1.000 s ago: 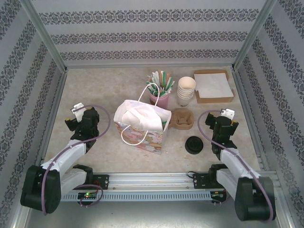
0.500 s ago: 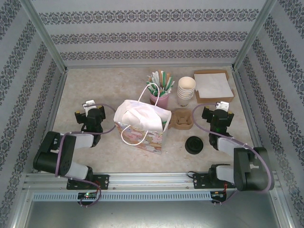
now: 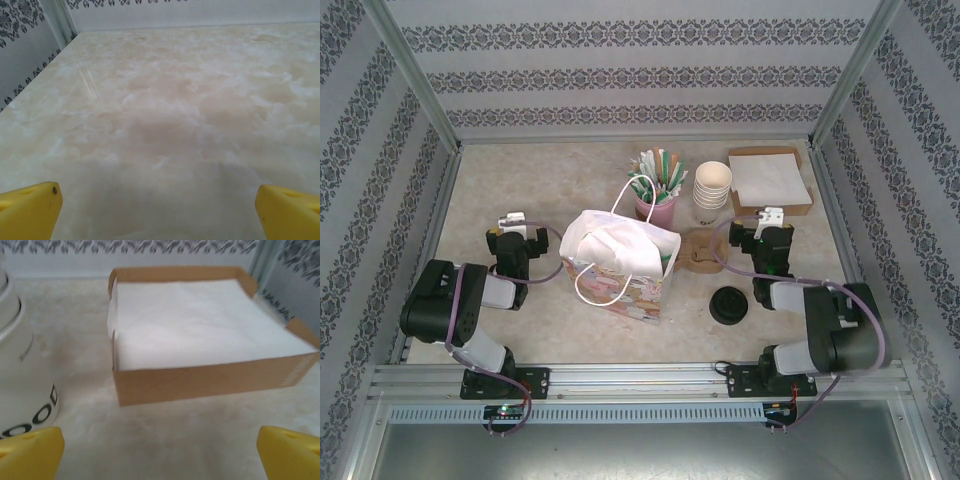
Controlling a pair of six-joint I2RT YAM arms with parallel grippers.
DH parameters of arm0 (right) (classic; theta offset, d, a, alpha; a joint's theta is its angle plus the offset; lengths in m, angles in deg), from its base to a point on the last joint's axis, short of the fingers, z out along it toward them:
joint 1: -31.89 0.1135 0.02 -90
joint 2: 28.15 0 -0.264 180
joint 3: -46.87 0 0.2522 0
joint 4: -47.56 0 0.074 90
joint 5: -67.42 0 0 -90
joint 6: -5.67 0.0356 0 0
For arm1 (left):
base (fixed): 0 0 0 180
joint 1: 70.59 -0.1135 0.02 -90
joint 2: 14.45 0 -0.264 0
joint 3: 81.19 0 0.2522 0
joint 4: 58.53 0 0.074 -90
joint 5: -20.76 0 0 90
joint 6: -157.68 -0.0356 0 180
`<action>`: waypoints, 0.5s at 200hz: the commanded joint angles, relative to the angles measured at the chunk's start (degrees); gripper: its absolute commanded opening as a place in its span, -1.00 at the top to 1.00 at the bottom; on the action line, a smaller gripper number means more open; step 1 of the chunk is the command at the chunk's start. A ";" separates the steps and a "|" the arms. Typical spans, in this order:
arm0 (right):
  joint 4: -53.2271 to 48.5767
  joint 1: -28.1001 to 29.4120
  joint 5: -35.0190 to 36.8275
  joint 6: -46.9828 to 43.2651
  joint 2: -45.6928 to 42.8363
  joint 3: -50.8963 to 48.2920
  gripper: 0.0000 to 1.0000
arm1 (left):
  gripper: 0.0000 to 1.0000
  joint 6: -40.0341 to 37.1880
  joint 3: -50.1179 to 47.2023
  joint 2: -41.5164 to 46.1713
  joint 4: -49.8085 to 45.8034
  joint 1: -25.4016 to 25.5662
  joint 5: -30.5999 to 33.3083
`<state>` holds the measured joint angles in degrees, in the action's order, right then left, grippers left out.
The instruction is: Pack the takeout coffee
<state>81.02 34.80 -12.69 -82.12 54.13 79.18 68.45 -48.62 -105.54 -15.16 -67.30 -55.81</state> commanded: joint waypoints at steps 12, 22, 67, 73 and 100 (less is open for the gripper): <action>7.50 -0.11 0.03 -0.12 4.77 2.28 -0.96 | -1.00 -0.71 1.65 -0.38 1.19 -0.74 -2.74; 4.59 -0.34 0.14 0.22 3.95 2.88 -0.96 | -1.00 -0.78 1.32 0.22 0.69 -0.65 -4.24; 5.08 -0.52 0.04 0.37 4.33 2.96 -0.96 | -1.00 -1.09 1.91 0.02 -0.15 -0.68 -4.72; 5.02 -0.53 0.01 0.35 4.34 2.99 -0.96 | -1.00 -1.04 1.96 0.05 -0.20 -0.70 -4.79; 5.29 -0.56 -0.03 0.37 4.34 2.88 -0.96 | -1.00 -1.13 1.85 -0.05 0.06 -0.71 -4.73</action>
<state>84.25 35.00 -12.82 -82.18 58.90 81.06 68.02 -47.68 -105.54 -15.34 -67.34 -59.81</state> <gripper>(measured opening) 0.980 0.998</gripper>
